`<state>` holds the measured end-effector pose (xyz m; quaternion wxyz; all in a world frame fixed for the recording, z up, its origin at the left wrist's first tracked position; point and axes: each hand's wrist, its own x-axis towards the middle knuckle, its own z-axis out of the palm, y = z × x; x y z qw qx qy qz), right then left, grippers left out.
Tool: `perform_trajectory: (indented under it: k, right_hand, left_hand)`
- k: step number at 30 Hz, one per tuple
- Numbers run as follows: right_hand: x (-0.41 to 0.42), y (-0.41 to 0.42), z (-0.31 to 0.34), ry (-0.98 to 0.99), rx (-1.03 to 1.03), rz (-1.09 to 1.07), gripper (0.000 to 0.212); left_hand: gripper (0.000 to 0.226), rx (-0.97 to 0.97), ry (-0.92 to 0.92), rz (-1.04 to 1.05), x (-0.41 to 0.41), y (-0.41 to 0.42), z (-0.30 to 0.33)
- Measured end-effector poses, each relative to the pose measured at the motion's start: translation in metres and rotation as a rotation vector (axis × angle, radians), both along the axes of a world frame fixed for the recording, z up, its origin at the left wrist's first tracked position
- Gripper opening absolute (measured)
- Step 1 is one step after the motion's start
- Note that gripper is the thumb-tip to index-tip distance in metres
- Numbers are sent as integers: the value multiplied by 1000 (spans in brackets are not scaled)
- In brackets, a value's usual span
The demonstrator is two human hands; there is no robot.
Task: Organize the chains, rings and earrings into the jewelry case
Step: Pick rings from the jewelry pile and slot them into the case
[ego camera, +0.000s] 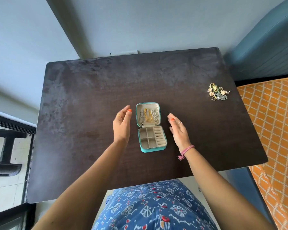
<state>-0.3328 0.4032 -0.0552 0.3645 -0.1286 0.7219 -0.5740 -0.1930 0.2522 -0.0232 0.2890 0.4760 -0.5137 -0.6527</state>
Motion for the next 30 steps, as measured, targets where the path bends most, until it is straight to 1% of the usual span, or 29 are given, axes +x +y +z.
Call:
perform_trajectory:
  k: [2,4,6,8,12,15,19,22,25,28,30]
  right_hand:
    - [-16,9,5,61,-10,-19,25]
    - [-37,19,10,146,-13,-72,21]
    - [-61,29,19,233,1,-138,20]
    - [-92,39,24,319,18,-208,20]
    - [-161,58,24,435,43,-355,21]
    - [-208,69,16,486,97,-374,25]
    - [-258,74,-1,493,194,-260,34]
    - [-278,69,-8,560,245,-154,36]
    - [-291,62,-16,600,262,-88,36]
    - [-300,56,-21,583,277,-20,38]
    - [-303,53,-25,616,266,16,38]
  left_hand:
    - [21,-196,-32,-24,-14,1,7]
    - [21,-379,-89,-67,-33,6,14]
    - [19,-553,-134,-159,-53,13,19]
    - [19,-656,-130,-285,-81,23,22]
    - [22,-667,-136,-492,-143,48,18]
    - [29,-605,-199,-607,-187,60,5]
    - [43,-493,-349,-709,-241,70,-8]
    - [54,-450,-444,-759,-273,70,-16]
    - [59,-413,-486,-814,-299,70,-28]
    - [61,-427,-526,-851,-320,68,-43]
    - [60,-435,-524,-849,-333,68,-47]
